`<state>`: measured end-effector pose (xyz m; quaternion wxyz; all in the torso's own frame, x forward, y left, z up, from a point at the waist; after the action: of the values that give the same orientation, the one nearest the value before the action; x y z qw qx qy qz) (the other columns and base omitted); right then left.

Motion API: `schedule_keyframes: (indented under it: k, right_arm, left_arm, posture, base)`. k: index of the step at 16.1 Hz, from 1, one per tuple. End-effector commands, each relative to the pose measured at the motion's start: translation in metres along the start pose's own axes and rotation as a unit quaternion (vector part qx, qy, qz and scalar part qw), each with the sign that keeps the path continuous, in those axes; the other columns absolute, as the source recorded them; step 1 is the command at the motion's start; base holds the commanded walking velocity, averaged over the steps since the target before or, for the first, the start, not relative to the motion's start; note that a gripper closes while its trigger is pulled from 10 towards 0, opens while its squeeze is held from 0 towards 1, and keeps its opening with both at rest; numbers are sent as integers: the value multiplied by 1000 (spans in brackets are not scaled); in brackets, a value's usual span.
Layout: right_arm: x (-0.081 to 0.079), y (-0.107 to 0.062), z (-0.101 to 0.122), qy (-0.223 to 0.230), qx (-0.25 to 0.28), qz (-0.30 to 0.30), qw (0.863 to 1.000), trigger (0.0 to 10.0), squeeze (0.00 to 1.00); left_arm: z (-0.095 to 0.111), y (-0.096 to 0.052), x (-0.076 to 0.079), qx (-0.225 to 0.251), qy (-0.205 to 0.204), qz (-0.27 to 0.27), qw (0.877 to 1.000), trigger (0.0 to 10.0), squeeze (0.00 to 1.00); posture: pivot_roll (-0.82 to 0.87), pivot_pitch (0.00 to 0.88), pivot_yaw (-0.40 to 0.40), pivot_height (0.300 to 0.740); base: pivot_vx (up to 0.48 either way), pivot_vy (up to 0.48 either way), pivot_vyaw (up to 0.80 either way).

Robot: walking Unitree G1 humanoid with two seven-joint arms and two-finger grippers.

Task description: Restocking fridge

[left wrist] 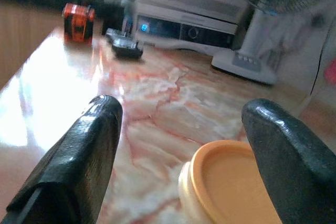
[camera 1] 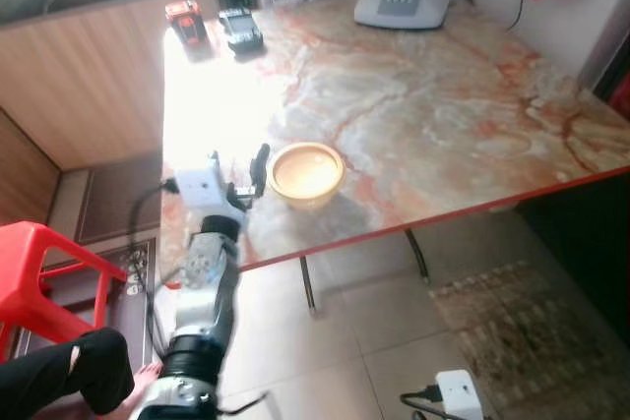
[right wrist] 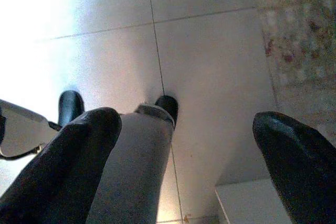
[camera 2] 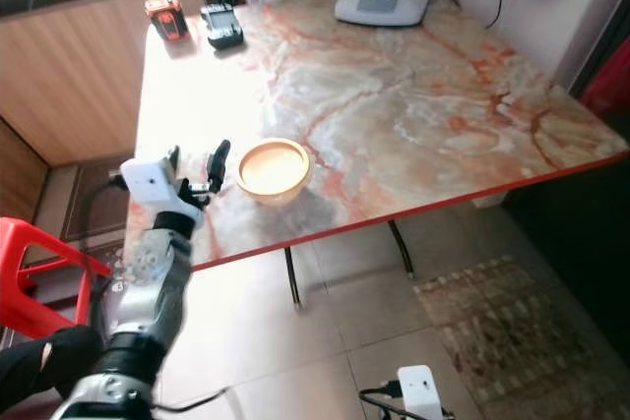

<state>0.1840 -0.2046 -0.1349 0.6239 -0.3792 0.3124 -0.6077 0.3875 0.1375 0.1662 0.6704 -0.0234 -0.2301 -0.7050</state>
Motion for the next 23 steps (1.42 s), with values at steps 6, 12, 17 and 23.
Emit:
schedule_keyframes:
  k: [6, 12, 17, 23]
  right_arm:
    - [-3, -1, -9, 1, -15, 4, 1000, 10000, 0]
    - [-3, -1, -9, 0, -15, 3, 1000, 10000, 0]
    - [-3, -1, -8, 0, -14, 4, 1000, 10000, 0]
    - [-3, 0, -7, -1, -13, 4, 1000, 10000, 0]
  left_arm:
    - [8, 7, 17, 4, 122, -79, 989, 10000, 0]
    - [10, 6, 26, 18, 133, -88, 987, 10000, 0]
    - [11, 2, 23, 26, 121, -77, 989, 10000, 0]
    - [-20, -7, 20, -61, -33, -65, 995, 10000, 0]
  posture:
    - [-83, 103, 112, 740]
    - [-84, 96, 110, 740]
    - [-75, 109, 107, 740]
    - [-74, 111, 107, 740]
  base:
    - [46, 0, 0]
    - [277, 0, 0]
    - [55, 0, 0]
    - [0, 0, 0]
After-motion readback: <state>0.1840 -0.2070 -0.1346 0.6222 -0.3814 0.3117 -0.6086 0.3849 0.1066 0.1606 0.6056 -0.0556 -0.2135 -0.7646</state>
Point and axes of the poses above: a point about 5 cm out from each wrist's last joint towards the gripper, its own y axis pointing out of the wrist towards the gripper, its own z axis along the axis of the wrist's last joint, x = y × z, the point moved 5 cm from there along y, pointing out of the wrist towards the gripper
